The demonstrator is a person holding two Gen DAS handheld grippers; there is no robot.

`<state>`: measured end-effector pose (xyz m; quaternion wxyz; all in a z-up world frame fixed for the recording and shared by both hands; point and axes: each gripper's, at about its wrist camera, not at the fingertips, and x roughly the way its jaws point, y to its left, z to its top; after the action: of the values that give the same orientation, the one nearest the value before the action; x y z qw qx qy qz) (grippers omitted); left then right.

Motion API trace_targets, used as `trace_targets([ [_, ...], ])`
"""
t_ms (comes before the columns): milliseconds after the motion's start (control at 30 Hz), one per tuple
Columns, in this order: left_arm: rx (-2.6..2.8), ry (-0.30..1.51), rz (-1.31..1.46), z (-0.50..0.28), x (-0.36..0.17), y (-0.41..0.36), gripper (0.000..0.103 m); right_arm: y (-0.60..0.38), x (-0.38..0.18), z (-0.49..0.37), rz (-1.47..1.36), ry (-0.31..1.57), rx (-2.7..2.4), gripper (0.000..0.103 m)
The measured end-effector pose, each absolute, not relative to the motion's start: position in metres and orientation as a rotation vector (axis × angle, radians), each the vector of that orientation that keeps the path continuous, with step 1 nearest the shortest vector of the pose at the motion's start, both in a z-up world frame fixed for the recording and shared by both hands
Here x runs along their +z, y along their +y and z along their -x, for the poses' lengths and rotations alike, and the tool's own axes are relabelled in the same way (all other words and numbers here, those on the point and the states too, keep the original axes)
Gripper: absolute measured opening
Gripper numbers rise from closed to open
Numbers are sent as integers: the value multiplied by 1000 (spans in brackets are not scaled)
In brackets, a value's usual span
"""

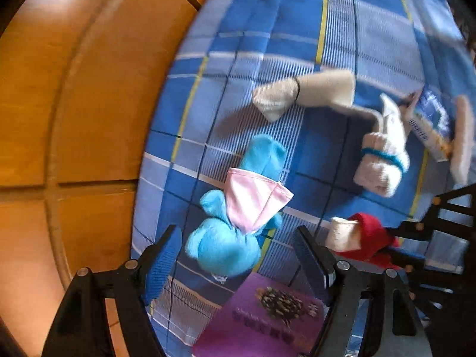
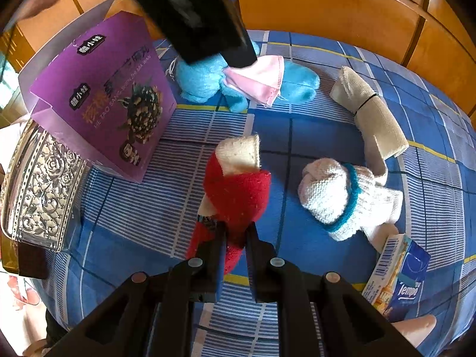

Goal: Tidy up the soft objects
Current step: 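Reach the left tool to the blue plush toy and close on it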

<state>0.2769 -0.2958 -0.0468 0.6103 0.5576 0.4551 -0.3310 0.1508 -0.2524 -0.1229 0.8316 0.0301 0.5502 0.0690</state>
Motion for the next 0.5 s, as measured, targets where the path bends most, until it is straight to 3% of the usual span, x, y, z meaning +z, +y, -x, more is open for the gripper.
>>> trace_targets([
  [400, -731, 1190, -1415, -304, -112, -311, 74, -244, -124, -150, -38, 1166, 149, 13],
  [500, -687, 1217, -1450, -306, -127, -310, 64, -243, -126, -150, -32, 1165, 150, 13],
])
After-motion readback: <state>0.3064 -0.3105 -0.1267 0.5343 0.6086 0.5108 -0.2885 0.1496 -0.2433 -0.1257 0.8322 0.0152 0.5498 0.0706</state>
